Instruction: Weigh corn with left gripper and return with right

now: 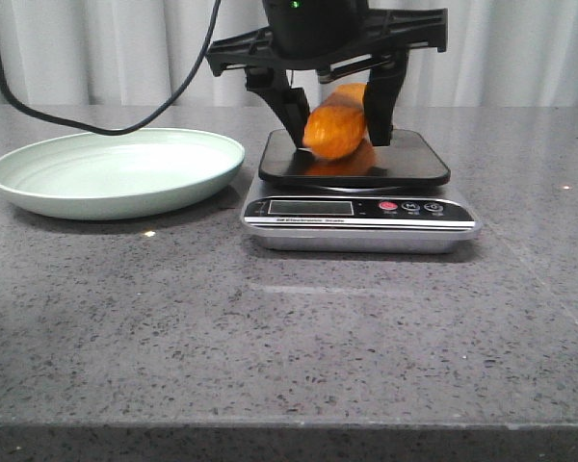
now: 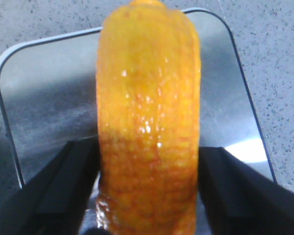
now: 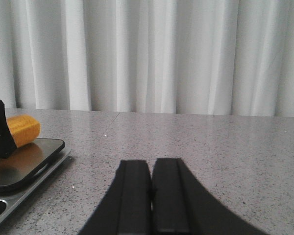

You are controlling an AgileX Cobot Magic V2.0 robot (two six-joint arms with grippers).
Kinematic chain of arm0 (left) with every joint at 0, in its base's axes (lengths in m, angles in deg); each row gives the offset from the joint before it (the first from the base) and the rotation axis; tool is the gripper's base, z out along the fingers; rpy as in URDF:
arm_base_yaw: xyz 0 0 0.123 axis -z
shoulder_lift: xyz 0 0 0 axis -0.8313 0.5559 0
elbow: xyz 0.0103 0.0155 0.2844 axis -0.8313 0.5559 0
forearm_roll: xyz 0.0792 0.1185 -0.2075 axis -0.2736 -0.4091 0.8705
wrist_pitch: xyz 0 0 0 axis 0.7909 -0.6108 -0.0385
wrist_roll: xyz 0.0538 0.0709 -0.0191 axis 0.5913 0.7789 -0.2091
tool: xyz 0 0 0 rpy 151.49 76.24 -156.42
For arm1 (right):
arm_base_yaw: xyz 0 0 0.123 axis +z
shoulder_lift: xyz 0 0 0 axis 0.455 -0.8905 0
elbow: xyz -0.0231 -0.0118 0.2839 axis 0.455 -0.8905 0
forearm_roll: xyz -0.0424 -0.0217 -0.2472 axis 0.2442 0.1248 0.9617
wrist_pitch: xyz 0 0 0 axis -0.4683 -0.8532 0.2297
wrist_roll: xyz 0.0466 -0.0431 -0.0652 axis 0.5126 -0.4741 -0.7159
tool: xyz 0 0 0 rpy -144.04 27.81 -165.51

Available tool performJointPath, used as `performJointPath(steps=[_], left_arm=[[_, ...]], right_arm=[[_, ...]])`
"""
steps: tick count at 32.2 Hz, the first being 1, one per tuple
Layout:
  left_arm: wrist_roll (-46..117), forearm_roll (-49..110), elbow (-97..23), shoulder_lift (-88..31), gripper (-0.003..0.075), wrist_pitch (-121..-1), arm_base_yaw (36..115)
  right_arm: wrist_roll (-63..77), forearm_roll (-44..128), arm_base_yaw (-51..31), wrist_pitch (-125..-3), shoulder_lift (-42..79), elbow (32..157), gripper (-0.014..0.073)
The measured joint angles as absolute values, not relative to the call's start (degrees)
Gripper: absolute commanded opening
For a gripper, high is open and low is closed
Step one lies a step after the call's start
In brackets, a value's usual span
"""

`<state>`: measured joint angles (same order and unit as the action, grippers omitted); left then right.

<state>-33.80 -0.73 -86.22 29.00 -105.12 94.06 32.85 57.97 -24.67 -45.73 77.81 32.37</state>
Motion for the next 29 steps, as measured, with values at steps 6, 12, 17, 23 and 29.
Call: performJointPath(steps=[6,12,17,23,29], left_arm=[[-33.8,-0.6,-89.8,29.2,0.0564,-108.3,94.0],[-32.7,-2.3,-93.8,27.1,0.0564,-109.5,94.0],[-29.7,-2.5,-94.2,21.7,0.0525,-112.7,93.2],[-25.9,-3.2,-91.8,15.4,0.0339,-117.8,89.1],[-22.7,-3.5,-80.0,6.7,0.0123,-115.1,84.3]], right_arm=[[32.9,58.0,-24.7,-45.7,77.8,32.4,0.0152],[32.9,58.0,-24.7,-45.7,77.8,32.4,0.0152],[32.9,58.0,-24.7,-45.7,77.8,32.4,0.0152],[32.9,58.0,-24.7,-45.7,77.8,32.4,0.0152],[32.9,58.0,-24.7,-45.7,77.8,32.4,0.0152]])
